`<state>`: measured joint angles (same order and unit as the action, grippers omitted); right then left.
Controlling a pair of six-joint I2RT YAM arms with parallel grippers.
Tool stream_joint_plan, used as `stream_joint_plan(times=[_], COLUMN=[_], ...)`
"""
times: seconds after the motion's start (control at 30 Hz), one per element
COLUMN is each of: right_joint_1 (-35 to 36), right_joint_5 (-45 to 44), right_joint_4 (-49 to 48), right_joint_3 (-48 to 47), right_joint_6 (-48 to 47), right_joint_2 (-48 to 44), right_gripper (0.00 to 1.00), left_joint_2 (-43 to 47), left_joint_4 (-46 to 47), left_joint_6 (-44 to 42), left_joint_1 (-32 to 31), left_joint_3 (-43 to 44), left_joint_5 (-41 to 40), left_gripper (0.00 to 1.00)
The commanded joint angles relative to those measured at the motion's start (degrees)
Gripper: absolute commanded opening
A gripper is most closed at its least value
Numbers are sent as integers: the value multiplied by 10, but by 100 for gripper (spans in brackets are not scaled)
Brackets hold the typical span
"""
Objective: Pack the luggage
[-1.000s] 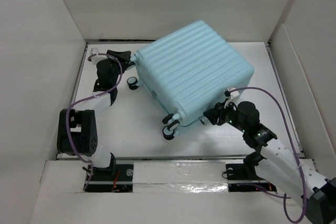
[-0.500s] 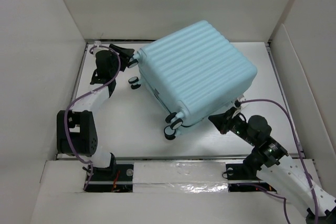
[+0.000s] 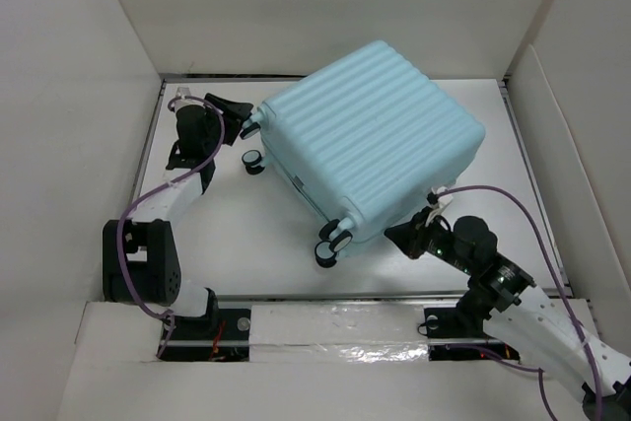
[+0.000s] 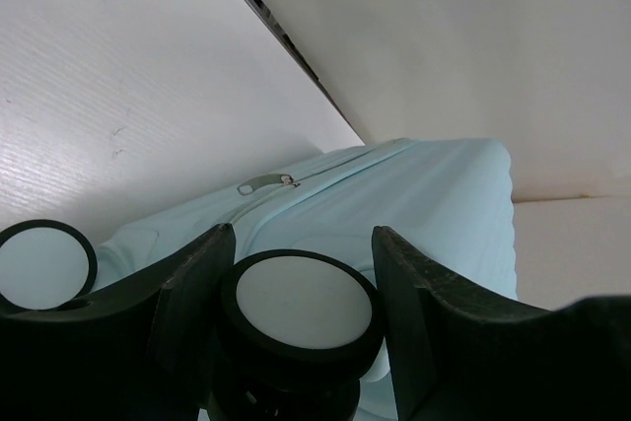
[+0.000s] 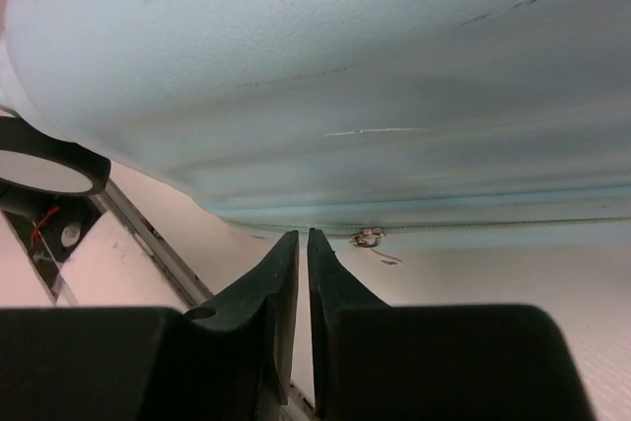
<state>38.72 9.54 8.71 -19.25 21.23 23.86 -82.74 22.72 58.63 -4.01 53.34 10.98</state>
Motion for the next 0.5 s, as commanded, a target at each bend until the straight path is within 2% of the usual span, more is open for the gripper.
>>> stream_joint_plan(times=[0.0, 0.03, 0.07, 0.13, 0.47], right_joint_1=[18, 18, 18, 18, 23], right_joint_5=[-27, -32, -37, -48, -93], right_joint_4=[-9, -10, -9, -7, -16], right_joint_3=[1, 0, -1, -1, 37], right_joint_6=[6, 7, 11, 14, 64], right_joint_2=[21, 24, 29, 35, 16], right_gripper=[14, 15, 24, 34, 47], left_joint_2=[50, 49, 49, 43, 1], left_joint_4=[164, 164, 165, 164, 153], left_joint_6=[49, 50, 50, 49, 36], left_joint_1=[9, 9, 15, 15, 15], left_joint_3=[0, -3, -10, -13, 0], left_joint_5=[62, 63, 62, 60, 48], left_gripper=[0, 0, 0, 0, 0])
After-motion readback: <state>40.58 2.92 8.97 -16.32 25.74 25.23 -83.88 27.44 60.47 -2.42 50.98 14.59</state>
